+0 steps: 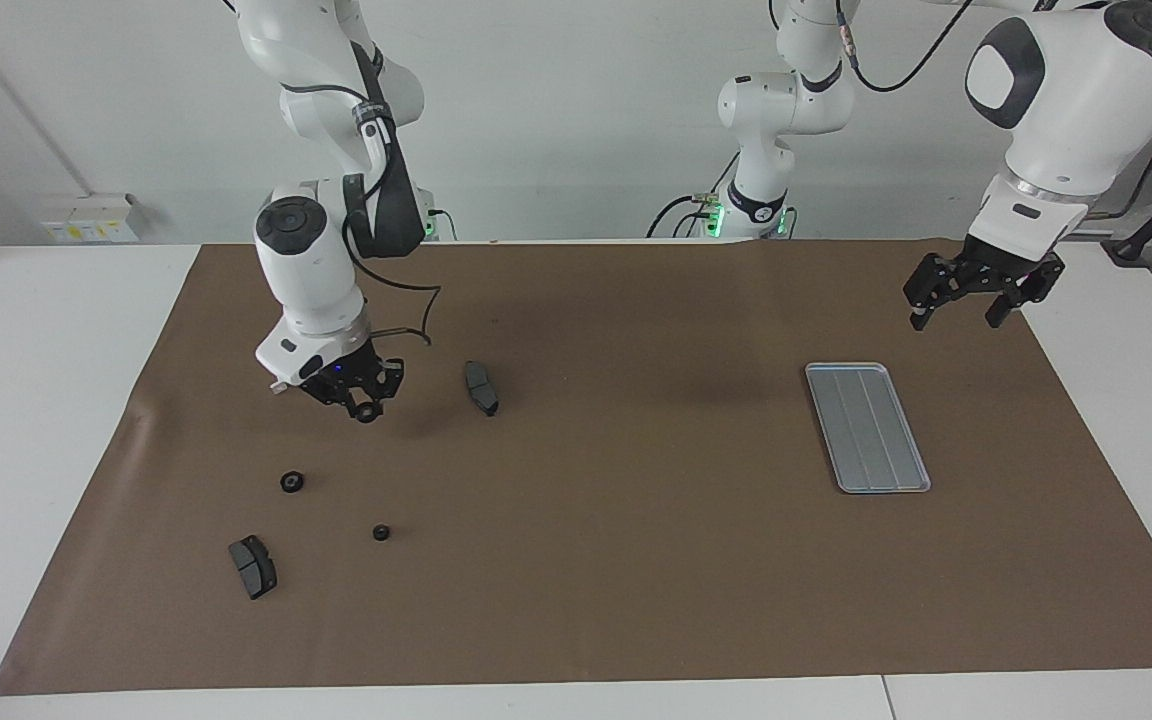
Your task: Place bearing gear from tray to pile
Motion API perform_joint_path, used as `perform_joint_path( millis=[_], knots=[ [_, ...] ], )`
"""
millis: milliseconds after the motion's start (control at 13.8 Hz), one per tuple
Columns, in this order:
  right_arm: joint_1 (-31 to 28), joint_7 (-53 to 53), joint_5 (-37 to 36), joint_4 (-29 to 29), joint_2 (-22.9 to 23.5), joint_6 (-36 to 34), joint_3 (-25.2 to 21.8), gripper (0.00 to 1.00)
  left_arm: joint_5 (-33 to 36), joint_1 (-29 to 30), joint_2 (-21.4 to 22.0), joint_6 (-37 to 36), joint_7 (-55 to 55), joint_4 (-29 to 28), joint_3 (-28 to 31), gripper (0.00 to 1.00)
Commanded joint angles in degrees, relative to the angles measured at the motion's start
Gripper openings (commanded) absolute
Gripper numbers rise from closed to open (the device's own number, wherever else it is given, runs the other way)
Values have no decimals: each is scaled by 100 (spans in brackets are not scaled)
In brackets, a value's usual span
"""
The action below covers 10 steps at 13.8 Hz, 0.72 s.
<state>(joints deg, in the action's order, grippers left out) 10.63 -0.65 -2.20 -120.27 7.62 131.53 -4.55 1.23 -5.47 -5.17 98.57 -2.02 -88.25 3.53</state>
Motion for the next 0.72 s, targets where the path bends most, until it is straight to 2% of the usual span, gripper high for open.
perform_joint_path(
  millis=[0,434,506,651],
  knots=[
    [-351,-444,140,-900,-340,680,86,0,79,37,183,65,-35,-219,-10,100],
    [-343,-445,386,-1323,-270,1164,86,0,79,37,183,65,-35,-219,-19,100],
    [-334,-427,395,-1332,-244,1191,86,17,79,37,174,65,-35,-219,-19,100],
    [-334,-392,404,-1332,-208,1200,86,80,79,37,183,65,-35,-219,-19,100]
  ],
)
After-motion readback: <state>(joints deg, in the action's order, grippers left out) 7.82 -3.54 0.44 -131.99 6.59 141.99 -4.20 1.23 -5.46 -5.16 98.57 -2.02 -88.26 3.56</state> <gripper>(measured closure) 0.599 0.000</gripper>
